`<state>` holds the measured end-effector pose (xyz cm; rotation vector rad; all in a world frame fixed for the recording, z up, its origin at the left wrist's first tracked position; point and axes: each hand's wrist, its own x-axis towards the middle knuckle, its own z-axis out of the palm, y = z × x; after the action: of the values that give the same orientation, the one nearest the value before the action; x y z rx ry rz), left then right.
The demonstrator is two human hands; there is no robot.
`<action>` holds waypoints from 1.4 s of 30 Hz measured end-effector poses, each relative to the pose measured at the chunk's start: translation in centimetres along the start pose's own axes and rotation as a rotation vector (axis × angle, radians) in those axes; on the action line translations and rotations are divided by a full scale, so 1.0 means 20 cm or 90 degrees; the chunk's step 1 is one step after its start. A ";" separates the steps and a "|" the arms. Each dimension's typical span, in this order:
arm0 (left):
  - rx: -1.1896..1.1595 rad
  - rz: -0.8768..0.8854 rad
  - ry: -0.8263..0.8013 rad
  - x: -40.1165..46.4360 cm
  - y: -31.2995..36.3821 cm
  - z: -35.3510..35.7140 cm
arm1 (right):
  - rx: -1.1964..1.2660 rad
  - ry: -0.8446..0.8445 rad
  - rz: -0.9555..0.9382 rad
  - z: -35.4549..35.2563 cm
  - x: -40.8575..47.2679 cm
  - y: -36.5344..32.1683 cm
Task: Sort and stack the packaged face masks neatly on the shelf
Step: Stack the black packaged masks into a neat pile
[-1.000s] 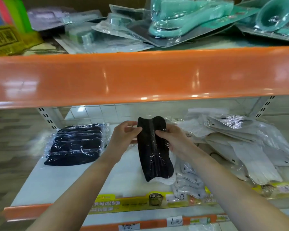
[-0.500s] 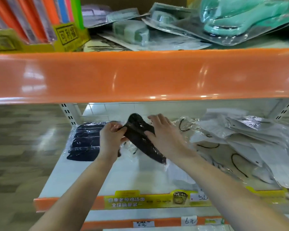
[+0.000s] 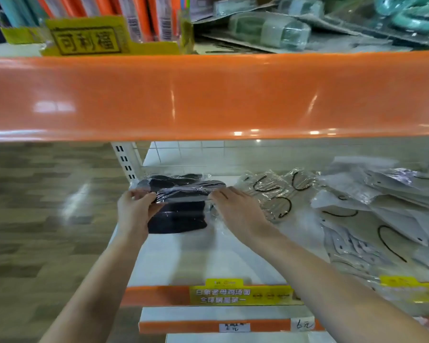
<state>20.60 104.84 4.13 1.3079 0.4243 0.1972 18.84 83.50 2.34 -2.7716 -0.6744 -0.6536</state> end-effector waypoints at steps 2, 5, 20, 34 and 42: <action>0.201 0.115 0.034 0.05 0.00 -0.07 | 0.021 0.009 0.011 0.03 0.04 -0.06; 0.524 0.321 0.048 0.09 -0.05 -0.18 | -0.008 -0.006 0.016 0.11 0.05 -0.15; 0.897 0.617 -0.289 0.05 -0.28 -0.34 | -0.043 -0.021 0.024 0.35 -0.06 -0.36; 1.021 0.510 -0.229 0.01 -0.35 -0.33 | -0.070 -0.116 0.118 0.45 -0.04 -0.44; 1.031 0.500 -0.161 -0.03 -0.38 -0.29 | 0.018 -0.151 0.075 0.39 -0.01 -0.43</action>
<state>16.93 107.86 -4.19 3.0252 -0.3236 0.3498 17.39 93.26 -3.69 -2.8627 -0.5533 -0.2925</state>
